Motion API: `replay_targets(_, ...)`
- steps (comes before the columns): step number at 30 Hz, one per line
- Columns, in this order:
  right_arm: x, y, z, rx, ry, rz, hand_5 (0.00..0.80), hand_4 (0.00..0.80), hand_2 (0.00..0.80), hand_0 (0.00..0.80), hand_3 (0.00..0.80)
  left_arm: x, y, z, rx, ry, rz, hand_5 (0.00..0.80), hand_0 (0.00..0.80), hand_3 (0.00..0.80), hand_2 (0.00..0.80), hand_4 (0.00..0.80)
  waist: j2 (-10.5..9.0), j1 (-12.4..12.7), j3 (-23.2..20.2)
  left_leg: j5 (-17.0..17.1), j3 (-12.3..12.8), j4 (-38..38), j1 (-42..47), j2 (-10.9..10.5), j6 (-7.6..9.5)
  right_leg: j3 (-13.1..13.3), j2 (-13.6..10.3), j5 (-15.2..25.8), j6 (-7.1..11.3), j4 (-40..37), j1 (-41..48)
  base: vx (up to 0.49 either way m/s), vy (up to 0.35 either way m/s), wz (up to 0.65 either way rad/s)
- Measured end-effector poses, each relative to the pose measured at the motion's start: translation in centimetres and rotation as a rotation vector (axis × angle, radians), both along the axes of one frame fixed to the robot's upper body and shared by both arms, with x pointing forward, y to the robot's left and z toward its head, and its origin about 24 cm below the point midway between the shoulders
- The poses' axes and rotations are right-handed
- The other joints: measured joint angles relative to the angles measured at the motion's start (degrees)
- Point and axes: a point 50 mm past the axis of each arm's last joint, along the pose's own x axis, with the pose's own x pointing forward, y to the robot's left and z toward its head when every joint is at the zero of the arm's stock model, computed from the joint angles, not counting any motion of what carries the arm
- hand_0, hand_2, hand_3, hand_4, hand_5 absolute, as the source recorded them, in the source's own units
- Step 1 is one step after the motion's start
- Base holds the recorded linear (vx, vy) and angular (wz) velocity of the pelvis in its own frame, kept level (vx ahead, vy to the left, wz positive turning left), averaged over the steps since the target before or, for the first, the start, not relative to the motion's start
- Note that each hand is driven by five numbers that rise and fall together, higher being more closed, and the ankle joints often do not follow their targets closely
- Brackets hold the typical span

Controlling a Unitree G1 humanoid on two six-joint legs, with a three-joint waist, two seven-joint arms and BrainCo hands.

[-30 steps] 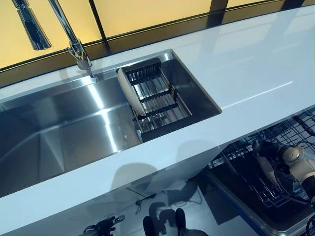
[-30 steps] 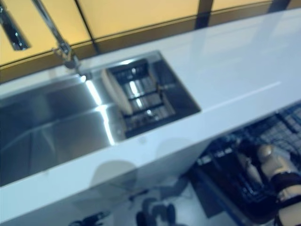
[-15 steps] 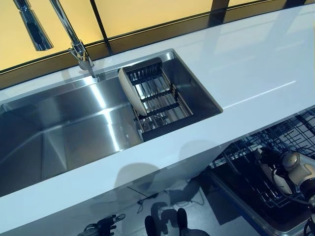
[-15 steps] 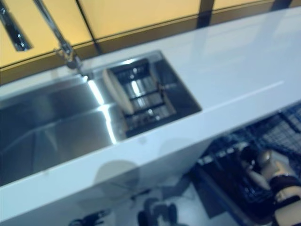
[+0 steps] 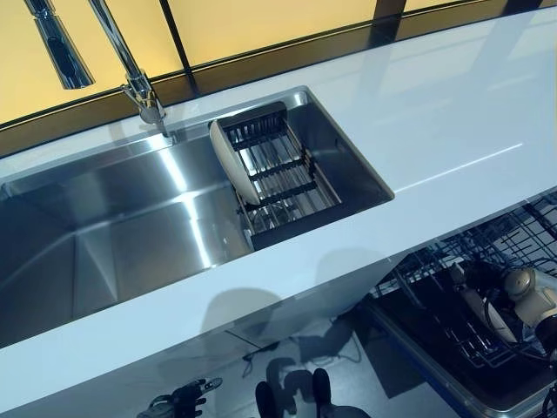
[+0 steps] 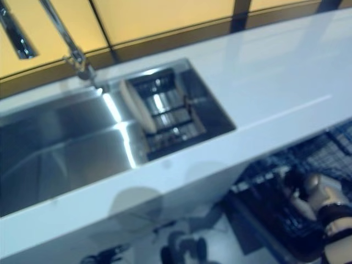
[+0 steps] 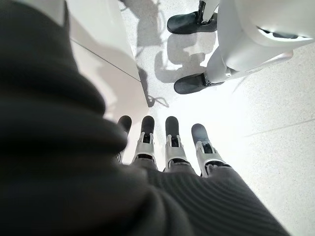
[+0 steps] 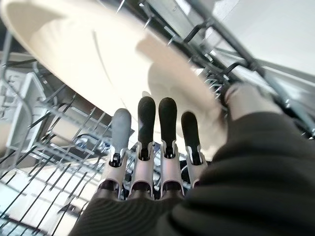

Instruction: Take plates into dishwasher

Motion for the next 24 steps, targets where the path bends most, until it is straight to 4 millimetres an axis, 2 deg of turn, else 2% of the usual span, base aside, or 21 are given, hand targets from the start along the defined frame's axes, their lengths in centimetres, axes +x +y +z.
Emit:
replay_targets(5, 0.1, 0.0, 0.6, -0.007, -0.007, 0.000, 0.000, 0.000, 0.000, 0.000, 0.000, 0.0, 0.1, 0.0, 0.002, 0.000, 0.000, 0.000, 0.000, 0.000, 0.000, 0.000, -1.34, 0.0, 0.1, 0.0, 0.1, 0.0, 0.1, 0.0, 0.01, 0.1, 0.0, 0.0, 0.01, 0.0, 0.1, 0.000, 0.000, 0.00)
replay_targets(10, 0.2, -0.6, 2.7, -0.024, -0.048, -0.027, 0.000, 0.000, 0.000, 0.000, 0.000, 0.0, 0.2, 0.1, 0.005, 0.001, 0.001, 0.000, 0.000, 0.000, 0.000, 0.000, -2.01, -0.1, 0.1, 0.0, 0.1, 0.0, 0.2, -0.1, 0.02, 0.2, 0.0, 0.0, 0.04, 0.1, 0.2, 0.008, 0.006, -0.01)
replay_targets(15, 0.0, -1.9, 6.1, -0.024, -0.094, -0.082, 0.000, 0.000, 0.000, 0.000, 0.000, -0.1, 0.3, 0.0, 0.006, 0.005, 0.003, 0.000, 0.000, 0.000, 0.000, 0.000, -3.00, -0.2, 0.1, -0.1, 0.2, 0.0, 0.8, -0.1, -0.03, 0.9, 0.1, 0.1, 0.05, 0.1, 0.5, 0.036, 0.024, -0.07)
replay_targets(19, -0.6, -3.7, 9.9, 0.006, -0.151, -0.177, 0.000, 0.000, 0.000, 0.000, 0.000, -0.1, 0.3, 0.0, 0.007, 0.004, 0.004, 0.000, 0.000, 0.000, 0.000, 0.000, -4.78, -0.4, -0.1, -0.1, 0.2, 0.0, 1.2, 0.0, -0.07, 1.4, 0.2, 0.2, 0.15, 0.1, 0.7, 0.036, 0.025, -0.06)
replay_targets(22, -1.5, -5.4, 11.6, 0.048, -0.169, -0.295, 0.000, 0.000, 0.000, 0.000, 0.000, -0.4, 0.4, -0.1, 0.009, 0.014, 0.008, 0.000, 0.000, 0.000, 0.000, 0.000, -6.07, -0.6, -0.9, -0.1, 0.3, 0.0, 1.5, 0.0, -0.08, 1.4, 0.2, 0.2, 0.16, 0.1, 1.0, 0.012, 0.010, -0.01)
replay_targets(24, -1.9, -5.9, 11.9, 0.064, -0.163, -0.333, 0.000, 0.000, 0.000, 0.000, 0.000, -0.5, 0.5, -0.1, 0.011, 0.016, 0.009, 0.000, 0.000, 0.000, 0.000, 0.000, -6.73, -0.6, -1.3, -0.2, 0.3, 0.0, 1.6, 0.0, -0.09, 1.5, 0.2, 0.2, 0.28, 0.0, 1.1, 0.024, 0.018, -0.01)
